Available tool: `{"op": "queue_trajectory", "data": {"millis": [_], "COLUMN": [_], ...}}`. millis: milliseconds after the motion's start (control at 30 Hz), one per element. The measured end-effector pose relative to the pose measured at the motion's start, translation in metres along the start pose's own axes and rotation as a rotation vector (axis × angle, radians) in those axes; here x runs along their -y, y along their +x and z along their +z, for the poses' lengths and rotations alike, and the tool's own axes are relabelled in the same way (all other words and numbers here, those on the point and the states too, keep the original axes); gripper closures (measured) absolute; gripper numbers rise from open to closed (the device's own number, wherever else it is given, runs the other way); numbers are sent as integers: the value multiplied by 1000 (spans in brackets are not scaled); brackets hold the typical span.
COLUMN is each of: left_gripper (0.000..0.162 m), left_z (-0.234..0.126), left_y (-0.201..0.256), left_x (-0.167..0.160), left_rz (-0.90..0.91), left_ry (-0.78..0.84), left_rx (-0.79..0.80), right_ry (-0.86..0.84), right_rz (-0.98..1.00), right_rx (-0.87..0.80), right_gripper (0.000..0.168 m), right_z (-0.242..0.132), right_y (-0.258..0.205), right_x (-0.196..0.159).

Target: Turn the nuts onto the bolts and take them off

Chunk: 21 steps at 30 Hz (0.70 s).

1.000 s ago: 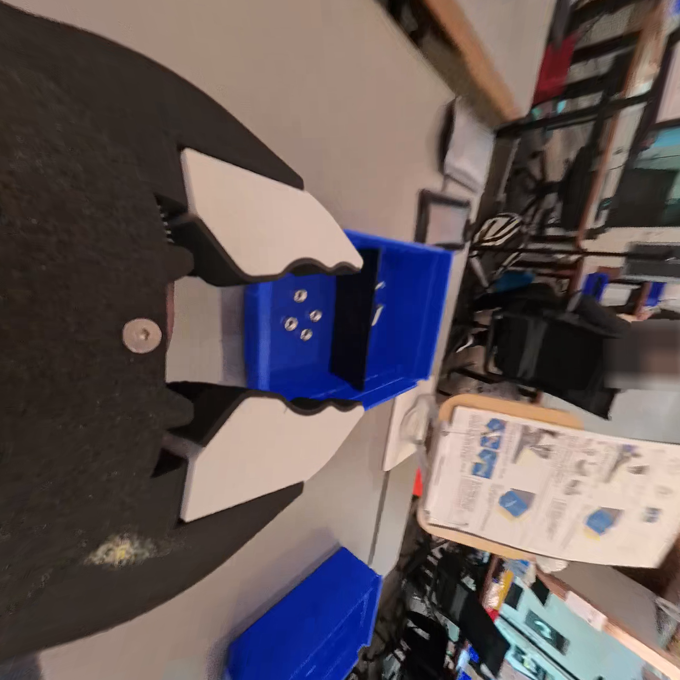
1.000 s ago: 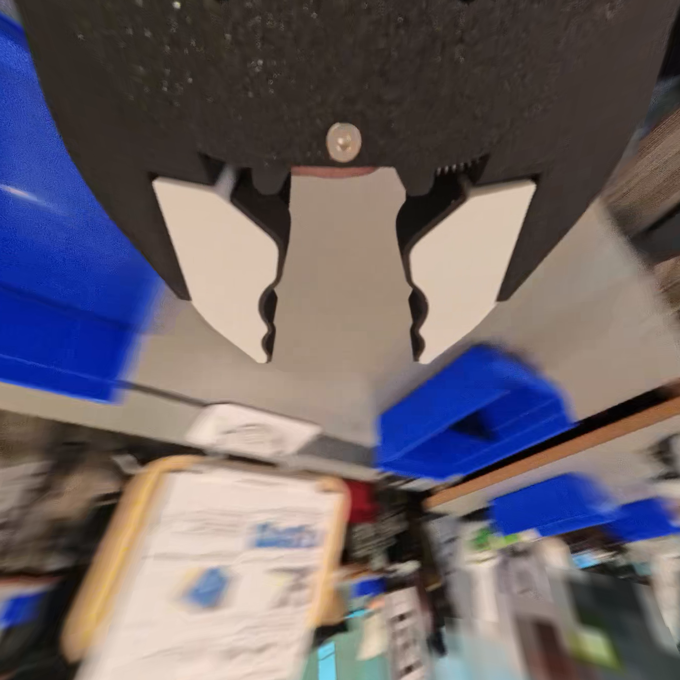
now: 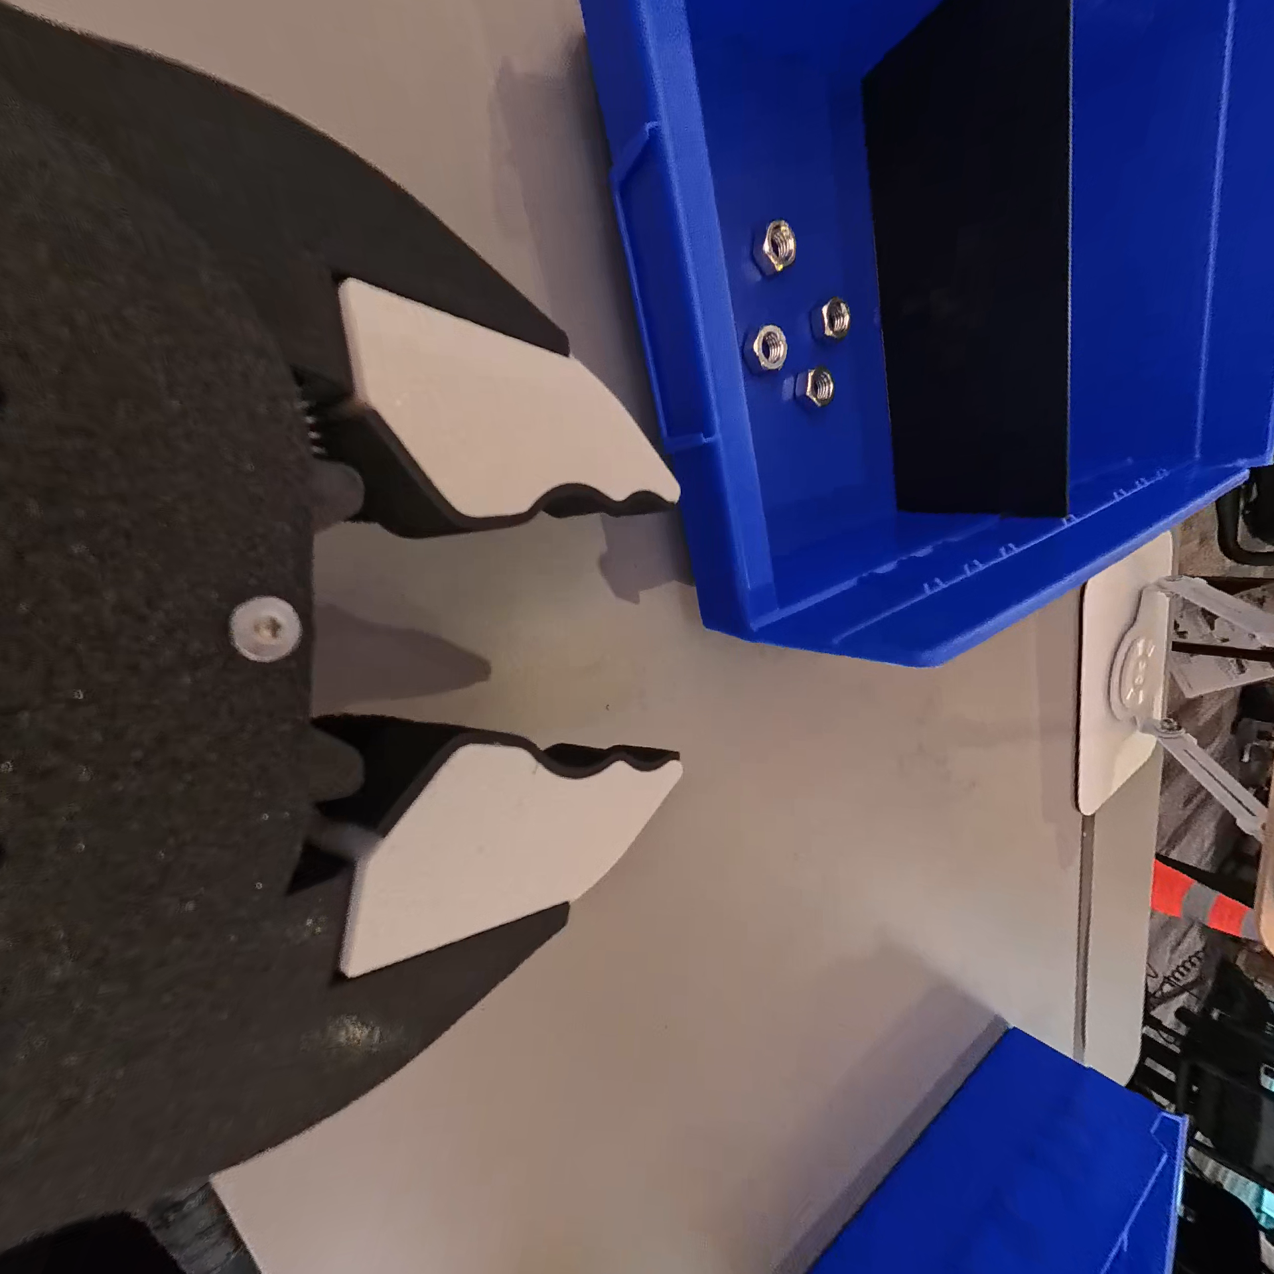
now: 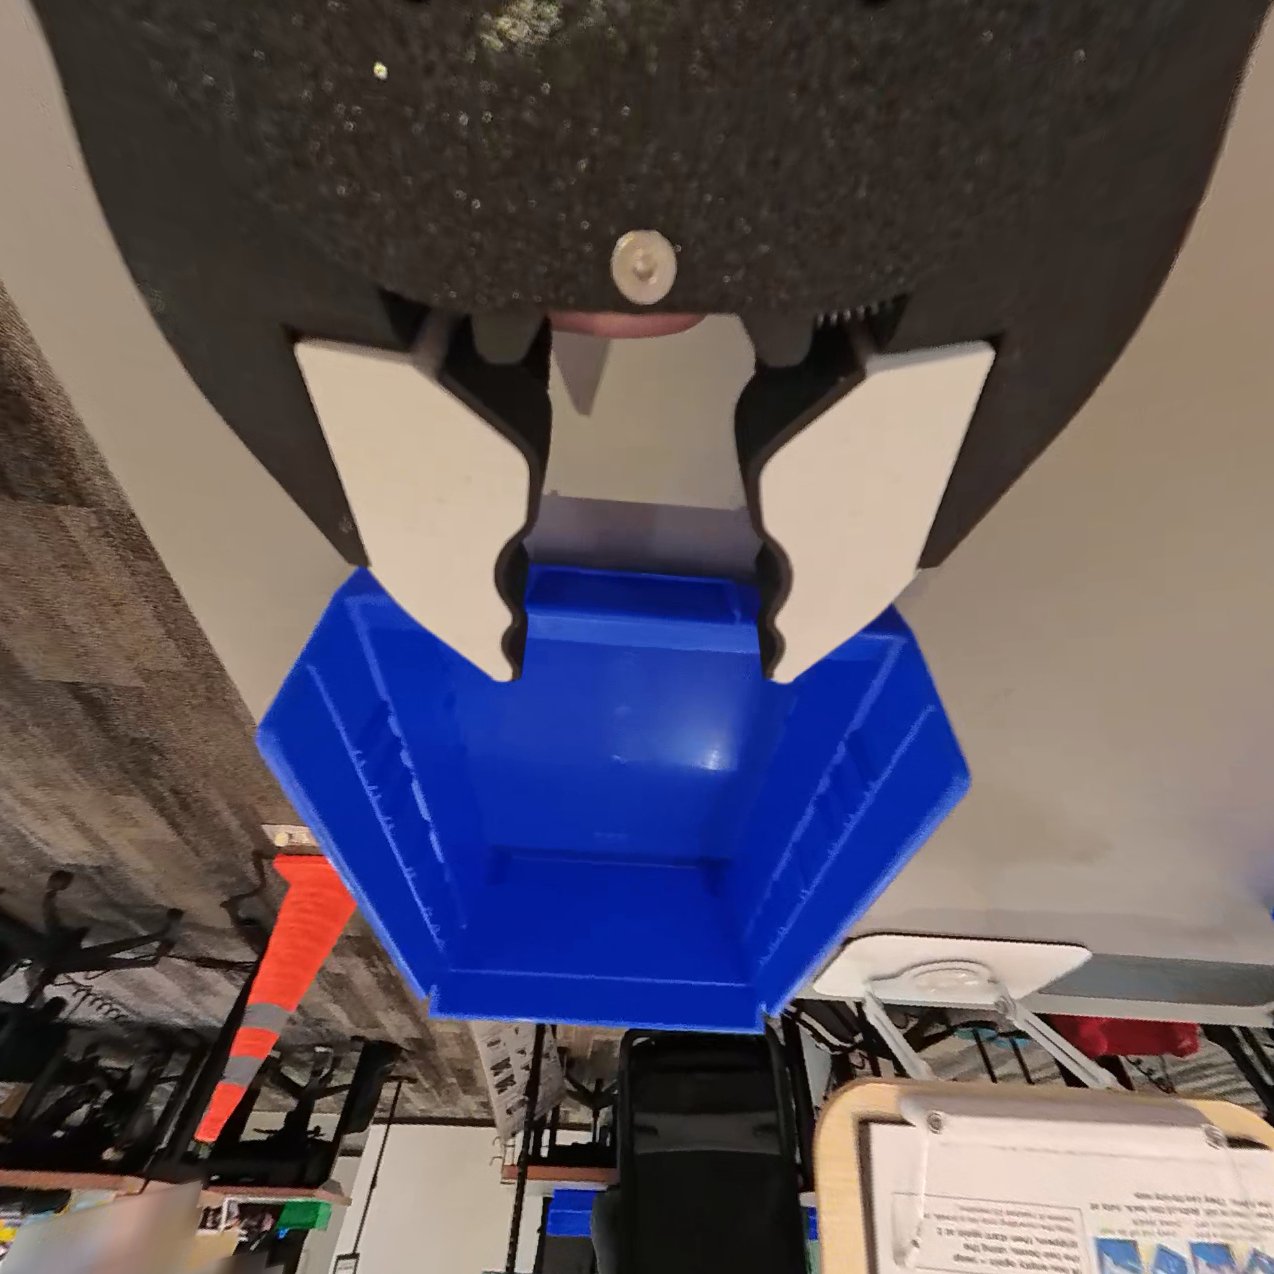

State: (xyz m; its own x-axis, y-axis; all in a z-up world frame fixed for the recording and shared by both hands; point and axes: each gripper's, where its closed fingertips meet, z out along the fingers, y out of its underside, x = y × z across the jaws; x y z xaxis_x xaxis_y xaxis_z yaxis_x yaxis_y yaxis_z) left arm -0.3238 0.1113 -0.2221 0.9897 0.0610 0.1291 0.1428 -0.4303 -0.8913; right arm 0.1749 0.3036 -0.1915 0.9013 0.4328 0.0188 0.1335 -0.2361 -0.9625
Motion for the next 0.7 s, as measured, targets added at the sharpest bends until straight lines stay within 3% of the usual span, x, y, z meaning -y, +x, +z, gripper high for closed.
{"op": "queue_trajectory", "data": {"millis": [200,433,567,700], "left_gripper": [105,108,110,109], "left_z": [-3,-9,17,76], "left_y": [5,-10,-53,-107], "left_x": [4,53,95,127], "left_rz": [92,233,336,354], "left_ry": [-15,-106,-254,-439], "left_rx": [-21,-87,-31,31], "right_ry": [76,90,69,43], "right_rz": [27,66,88,109], "right_rx": [138,334,396,450], "right_gripper": [106,108,109,109], "right_z": [-7,-13,-12,-11], "right_y": [-41,-96,-114,-130], "right_x": [19,23,18,12]}}
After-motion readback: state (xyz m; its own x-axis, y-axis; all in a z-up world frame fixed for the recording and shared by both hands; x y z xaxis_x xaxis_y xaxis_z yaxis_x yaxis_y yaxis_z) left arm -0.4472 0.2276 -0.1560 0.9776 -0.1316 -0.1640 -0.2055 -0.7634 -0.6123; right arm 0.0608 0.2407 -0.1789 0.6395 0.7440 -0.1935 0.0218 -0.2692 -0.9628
